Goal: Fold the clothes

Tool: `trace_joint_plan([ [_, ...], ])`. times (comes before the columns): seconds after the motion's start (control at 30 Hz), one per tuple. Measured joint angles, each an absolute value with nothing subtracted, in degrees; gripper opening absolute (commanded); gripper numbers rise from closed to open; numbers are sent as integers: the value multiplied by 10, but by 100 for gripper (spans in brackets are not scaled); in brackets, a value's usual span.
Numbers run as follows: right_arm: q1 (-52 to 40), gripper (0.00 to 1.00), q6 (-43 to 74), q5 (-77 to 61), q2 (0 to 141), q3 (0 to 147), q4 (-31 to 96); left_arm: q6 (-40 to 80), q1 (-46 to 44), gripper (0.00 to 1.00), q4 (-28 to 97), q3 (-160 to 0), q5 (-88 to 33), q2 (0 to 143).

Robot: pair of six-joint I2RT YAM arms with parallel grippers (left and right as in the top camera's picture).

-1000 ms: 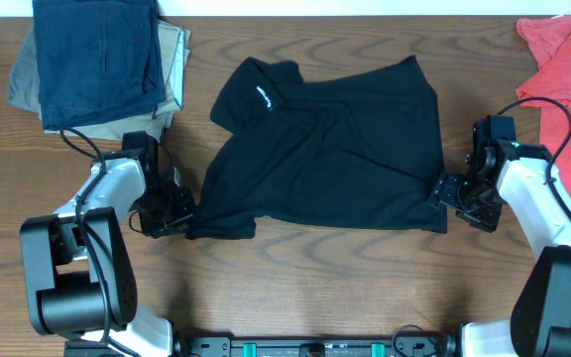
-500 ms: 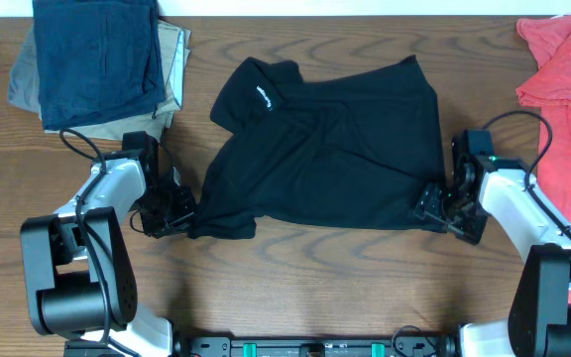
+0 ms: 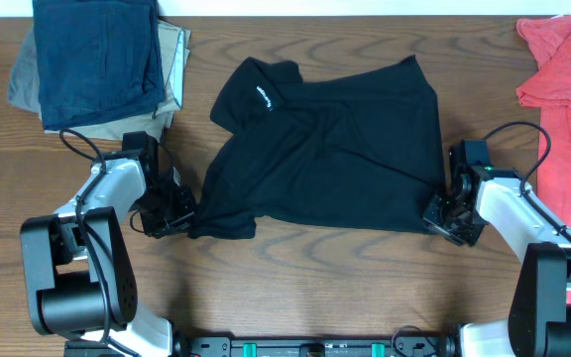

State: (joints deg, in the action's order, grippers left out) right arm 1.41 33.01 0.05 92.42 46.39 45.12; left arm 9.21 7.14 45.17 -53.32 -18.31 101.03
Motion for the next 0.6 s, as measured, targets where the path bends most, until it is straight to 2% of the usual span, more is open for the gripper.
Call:
trace_joint_plan([
  [0.07, 14, 11, 335, 2, 924, 464, 451, 92, 71, 6, 452, -533, -183, 1010],
  [0.13, 14, 16, 338, 2, 924, 464, 451, 92, 71, 6, 452, -533, -188, 1010],
  [0.17, 14, 32, 340, 2, 924, 464, 452, 92, 71, 6, 452, -533, -190, 1010],
  [0.23, 14, 80, 340, 3, 924, 464, 452, 92, 71, 6, 452, -532, -193, 1010],
  [0.27, 14, 89, 341, 3, 924, 464, 452, 92, 71, 6, 452, -532, -194, 1010],
  [0.37, 14, 94, 340, 3, 924, 464, 451, 92, 71, 6, 452, -532, -194, 1010],
  [0.6, 14, 94, 342, 3, 924, 463, 440, 92, 71, 6, 452, -532, -194, 1010],
])
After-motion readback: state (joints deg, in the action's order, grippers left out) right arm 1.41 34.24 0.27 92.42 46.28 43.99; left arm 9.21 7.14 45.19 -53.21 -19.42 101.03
